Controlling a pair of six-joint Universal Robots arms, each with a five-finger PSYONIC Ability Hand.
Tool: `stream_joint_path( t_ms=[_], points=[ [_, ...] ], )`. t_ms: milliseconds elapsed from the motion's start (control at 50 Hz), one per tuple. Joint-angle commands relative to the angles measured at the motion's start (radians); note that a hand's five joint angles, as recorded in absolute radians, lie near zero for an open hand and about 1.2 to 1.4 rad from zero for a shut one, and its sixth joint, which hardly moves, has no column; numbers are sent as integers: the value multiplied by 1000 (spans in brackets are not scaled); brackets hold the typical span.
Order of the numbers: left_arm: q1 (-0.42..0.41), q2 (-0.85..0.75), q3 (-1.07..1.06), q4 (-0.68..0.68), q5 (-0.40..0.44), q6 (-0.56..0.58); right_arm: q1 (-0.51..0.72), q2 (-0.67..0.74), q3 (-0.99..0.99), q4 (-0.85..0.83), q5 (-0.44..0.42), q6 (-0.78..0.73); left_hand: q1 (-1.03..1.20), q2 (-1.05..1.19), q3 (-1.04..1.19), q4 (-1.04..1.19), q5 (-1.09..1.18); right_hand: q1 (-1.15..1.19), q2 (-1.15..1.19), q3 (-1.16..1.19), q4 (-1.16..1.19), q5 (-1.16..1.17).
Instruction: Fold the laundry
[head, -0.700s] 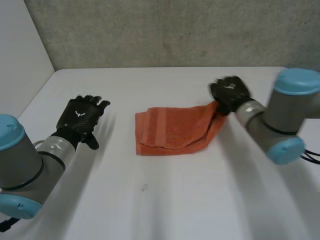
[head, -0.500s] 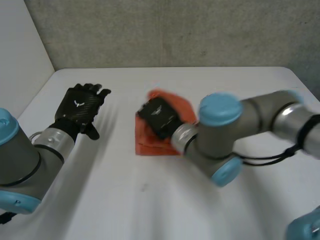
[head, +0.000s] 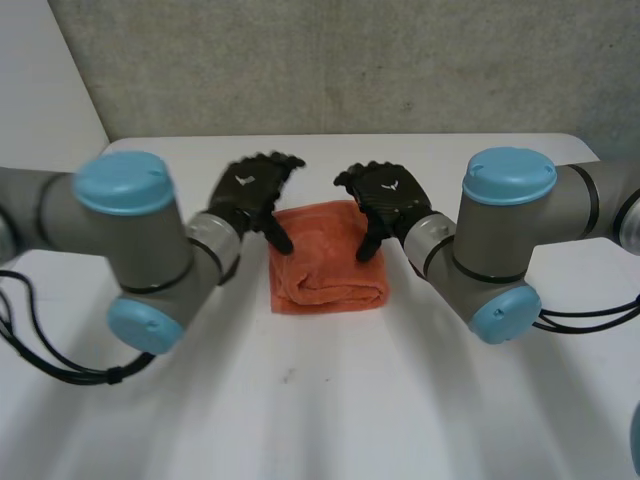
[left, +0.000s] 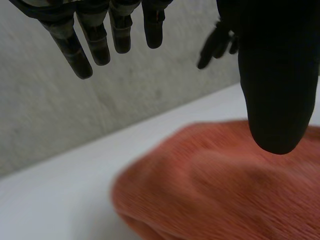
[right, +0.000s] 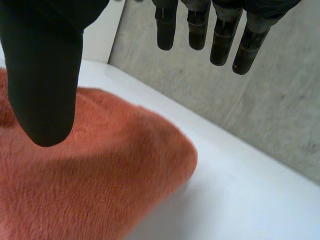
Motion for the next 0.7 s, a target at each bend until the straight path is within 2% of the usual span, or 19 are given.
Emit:
stream_joint_path(
  t_ms=[20, 80, 200, 340, 460, 520, 540, 580, 620, 700],
  points=[
    [-45, -138, 40, -20, -64, -18, -25, 131, -102, 87, -26, 2, 24, 16, 5, 15, -1, -30, -43, -35, -57, -62],
    [-45, -157, 40, -21, -84, -15, -38, 151, -126, 116, -26, 2, 24, 16, 5, 15, -1, -30, -43, -35, -57, -62],
    [-36, -178, 23, -35, -117, 80, -60, 171, -174, 174, -26, 2, 12, 4, -6, 3, -13, -30, -43, -35, -57, -62],
    [-23, -67, -35, -35, -117, 150, -58, 133, -186, 194, -30, 10, -2, -10, -21, -11, -27, -30, -43, -35, -57, -62],
    [-23, 107, -50, -33, -116, 148, -74, -54, -148, 187, -21, 71, -8, -16, -27, -17, -33, -30, -43, -35, -57, -62],
    [-22, 156, -50, -36, -116, 145, -121, -174, -90, 167, 20, 102, -11, -19, -30, -20, -36, -30, -43, -35, -57, -62],
    [-7, 255, -58, -41, -119, 142, -135, -208, -73, 156, 35, 106, -20, -28, -38, -29, -45, -30, -43, -35, -57, -62],
    [6, 280, -59, -46, -120, 140, -161, -270, -36, 126, 66, 114, -20, -28, -39, -29, -45, -30, -43, -35, -57, -62],
    [70, 364, -78, -88, -121, 131, -201, -356, 24, 78, 108, 115, -20, -28, -39, -29, -45, -30, -43, -35, -57, -62],
    [104, 467, -84, -171, -116, 98, -262, -464, 113, 38, 132, 117, -20, -28, -39, -29, -45, -30, -43, -35, -57, -62]
  ],
)
